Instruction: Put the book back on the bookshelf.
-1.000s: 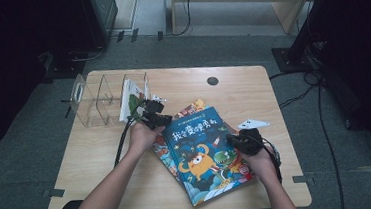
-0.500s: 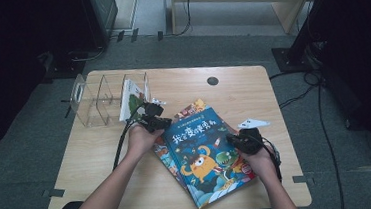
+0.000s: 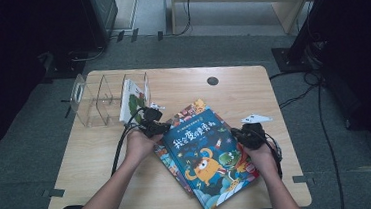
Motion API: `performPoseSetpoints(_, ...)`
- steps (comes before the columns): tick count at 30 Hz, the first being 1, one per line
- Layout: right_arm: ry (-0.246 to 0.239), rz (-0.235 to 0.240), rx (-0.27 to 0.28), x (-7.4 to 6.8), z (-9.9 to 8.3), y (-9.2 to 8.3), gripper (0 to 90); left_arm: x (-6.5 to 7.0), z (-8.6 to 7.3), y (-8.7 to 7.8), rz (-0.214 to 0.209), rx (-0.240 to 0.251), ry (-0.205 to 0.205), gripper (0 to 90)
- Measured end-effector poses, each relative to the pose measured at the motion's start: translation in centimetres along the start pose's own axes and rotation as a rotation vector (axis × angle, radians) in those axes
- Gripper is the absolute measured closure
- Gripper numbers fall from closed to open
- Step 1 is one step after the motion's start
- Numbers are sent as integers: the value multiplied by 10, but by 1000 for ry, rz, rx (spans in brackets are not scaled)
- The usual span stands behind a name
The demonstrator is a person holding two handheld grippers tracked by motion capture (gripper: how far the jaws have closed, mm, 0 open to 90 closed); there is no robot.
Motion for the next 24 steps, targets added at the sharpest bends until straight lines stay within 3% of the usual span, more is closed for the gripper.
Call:
performPoseSetpoints(6,-2,4,-16,0,1,5,900,2,-5,-6,-4,-16,-5,892)
performPoseSetpoints(14,-16,19,-35,-3,3,13,900,3,-13,-15,-22,-32,-49,878)
performPoseSetpoints(24,-27,46,-48,-9,8,21,900,3,-17,-26,-34,-44,-73,832)
Point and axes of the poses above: each handheld gripper's, and its own axes: y roughly forward along the jaws, z roughly out of its top, x roughly to its right, the point moved 7 cm from there along y, roughly forward along the jaws, and after that the axes turned 13 degrees about x, right-handed, at the moved point
